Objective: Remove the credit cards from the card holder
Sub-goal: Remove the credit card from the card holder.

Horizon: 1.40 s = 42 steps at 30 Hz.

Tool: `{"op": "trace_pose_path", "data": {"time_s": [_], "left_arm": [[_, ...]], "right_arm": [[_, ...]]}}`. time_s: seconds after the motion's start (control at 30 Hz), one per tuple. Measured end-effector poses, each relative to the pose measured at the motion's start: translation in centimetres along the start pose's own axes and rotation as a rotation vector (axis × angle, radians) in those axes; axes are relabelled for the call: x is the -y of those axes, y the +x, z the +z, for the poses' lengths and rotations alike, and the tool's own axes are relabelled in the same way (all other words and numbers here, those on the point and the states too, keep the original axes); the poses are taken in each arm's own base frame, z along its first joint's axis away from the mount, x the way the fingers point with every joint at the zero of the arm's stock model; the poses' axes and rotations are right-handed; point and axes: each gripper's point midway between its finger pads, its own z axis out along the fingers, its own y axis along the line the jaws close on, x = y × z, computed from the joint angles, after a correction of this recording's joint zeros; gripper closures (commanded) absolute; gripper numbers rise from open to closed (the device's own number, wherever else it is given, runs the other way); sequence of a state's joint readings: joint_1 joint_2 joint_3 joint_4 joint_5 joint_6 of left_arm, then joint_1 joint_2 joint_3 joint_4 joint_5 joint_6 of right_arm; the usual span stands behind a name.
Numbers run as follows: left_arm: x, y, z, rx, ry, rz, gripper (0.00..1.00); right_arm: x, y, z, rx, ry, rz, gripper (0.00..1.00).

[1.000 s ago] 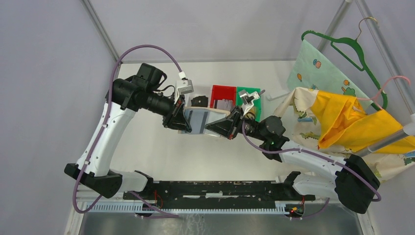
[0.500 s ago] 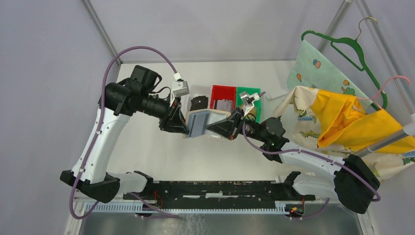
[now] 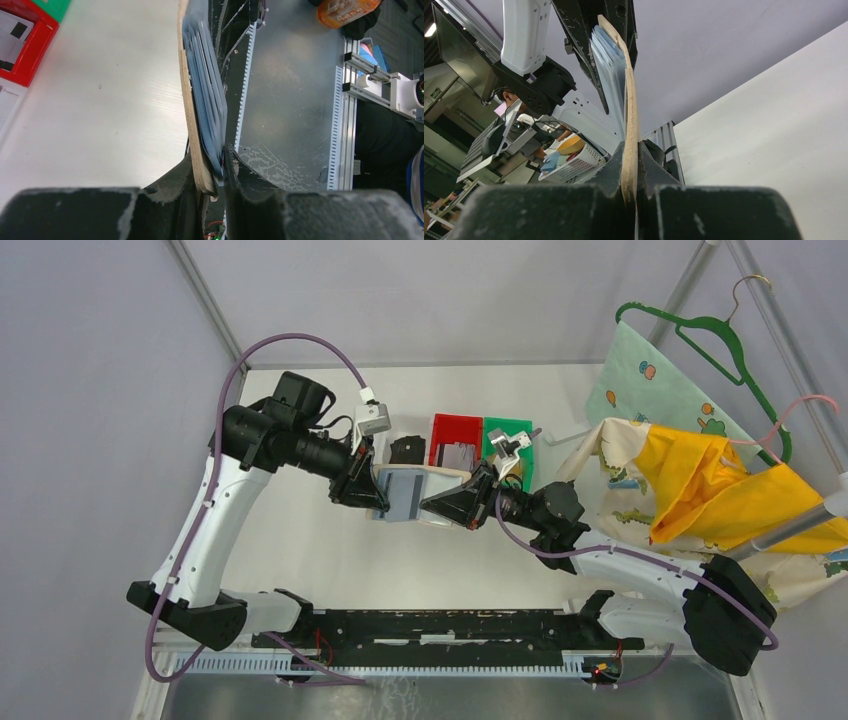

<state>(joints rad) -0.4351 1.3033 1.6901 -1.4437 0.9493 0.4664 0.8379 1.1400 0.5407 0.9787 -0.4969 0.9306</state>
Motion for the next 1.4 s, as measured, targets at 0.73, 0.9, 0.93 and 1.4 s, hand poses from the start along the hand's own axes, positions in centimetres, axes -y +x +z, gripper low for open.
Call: {"op": "trace_pose_path", "data": {"time_s": [0.73, 0.9, 0.93, 1.4], "left_arm": [[1.3, -0.2, -0.4, 0.022, 0.039, 0.029, 0.7], [1.6, -0.2, -0.5, 0.027, 0.038, 0.045, 0.69], [1.6, -0.2, -0.5, 0.027, 0.037, 0.046, 0.69], [1.4, -0.1, -0.6, 0.021, 0.022, 0.049, 0.77]], "right_arm": [[0.2, 0.2, 0.0, -0.006, 0.008, 0.001, 1.0], [0.3, 0.2, 0.0, -0.009, 0.011, -0.001, 1.0], [0.3, 0.2, 0.0, -0.009, 0.011, -0.002, 1.0], [-0.6, 0.3, -0.1, -0.015, -0.038, -0.012, 1.0]]}}
